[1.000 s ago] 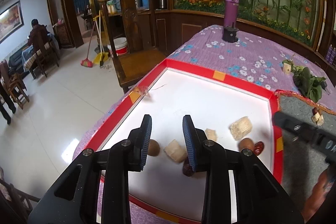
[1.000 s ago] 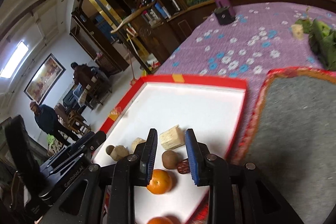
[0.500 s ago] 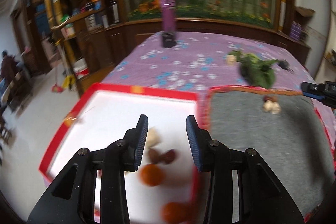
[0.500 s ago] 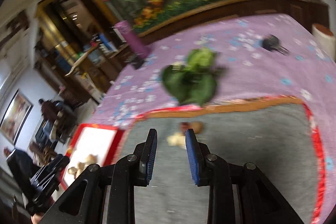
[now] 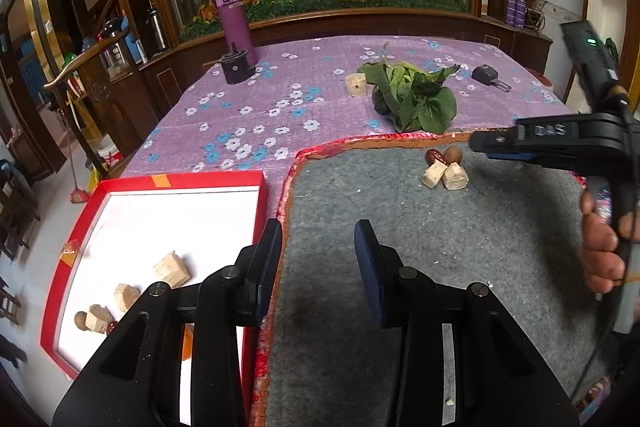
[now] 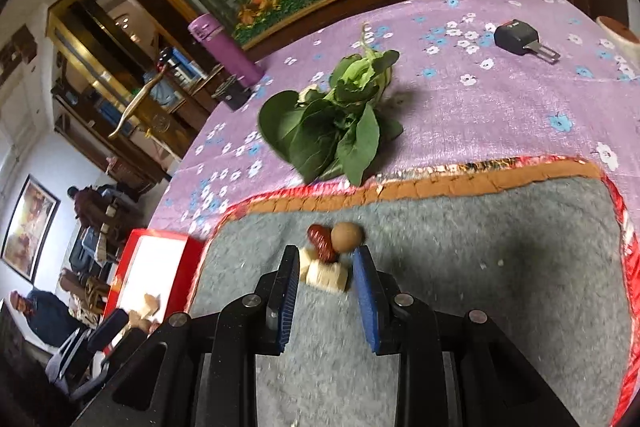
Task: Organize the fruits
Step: 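Reach the right gripper to a brown fruit while the left gripper reaches a red date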
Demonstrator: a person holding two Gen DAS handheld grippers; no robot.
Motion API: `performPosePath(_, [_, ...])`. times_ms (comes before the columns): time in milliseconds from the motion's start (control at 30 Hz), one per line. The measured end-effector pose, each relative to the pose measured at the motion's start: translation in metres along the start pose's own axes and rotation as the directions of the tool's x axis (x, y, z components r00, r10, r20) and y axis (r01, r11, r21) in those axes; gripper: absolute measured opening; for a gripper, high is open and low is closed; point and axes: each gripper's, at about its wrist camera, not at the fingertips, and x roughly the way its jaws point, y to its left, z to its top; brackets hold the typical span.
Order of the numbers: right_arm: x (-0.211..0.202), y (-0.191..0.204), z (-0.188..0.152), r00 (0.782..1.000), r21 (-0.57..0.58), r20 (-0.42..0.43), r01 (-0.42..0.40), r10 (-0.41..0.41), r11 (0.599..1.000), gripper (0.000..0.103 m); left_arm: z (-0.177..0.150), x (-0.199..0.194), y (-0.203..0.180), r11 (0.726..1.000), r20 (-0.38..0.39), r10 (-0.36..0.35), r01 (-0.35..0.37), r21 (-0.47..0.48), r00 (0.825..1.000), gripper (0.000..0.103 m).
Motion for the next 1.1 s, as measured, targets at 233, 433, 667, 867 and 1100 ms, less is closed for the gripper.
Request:
performPosePath(233, [0.033, 0.001, 0.01, 0.997, 0.043, -0.056, 0.049, -0.047, 0.998, 0.027, 0.012, 0.009, -0.025, 0.995, 0.009, -0.033, 0.031, 0.098, 0.999, 0.037])
performPosePath(433, [0.046, -0.012, 0.014, 0.997, 0.047, -0.072, 0.025, -0.022, 0.999, 0.027, 0.026, 0.035, -0.05, 0.976, -0.004, -0.103, 0.102, 0.191, 0.995, 0.037])
performPosePath(667, [0.038, -0.035, 0.018, 0.994, 0.127, -0.082, -0.061, 0.072, 0.99, 0.021, 0.035, 0.061, -0.073, 0.931, -0.042, -0.196, 0.2, 0.304, 0.98, 0.037])
performPosePath(867, [0.034, -0.054, 0.021, 0.991, 0.203, -0.088, -0.079, 0.099, 0.976, 0.021, 0.034, 0.082, -0.086, 0.907, -0.102, -0.181, 0.206, 0.368, 0.978, 0.037])
performPosePath(1100, [0.032, -0.055, 0.022, 0.99, 0.213, -0.091, -0.09, 0.111, 0.973, 0.021, 0.037, 0.104, -0.095, 0.889, -0.151, -0.168, 0.216, 0.404, 0.974, 0.037])
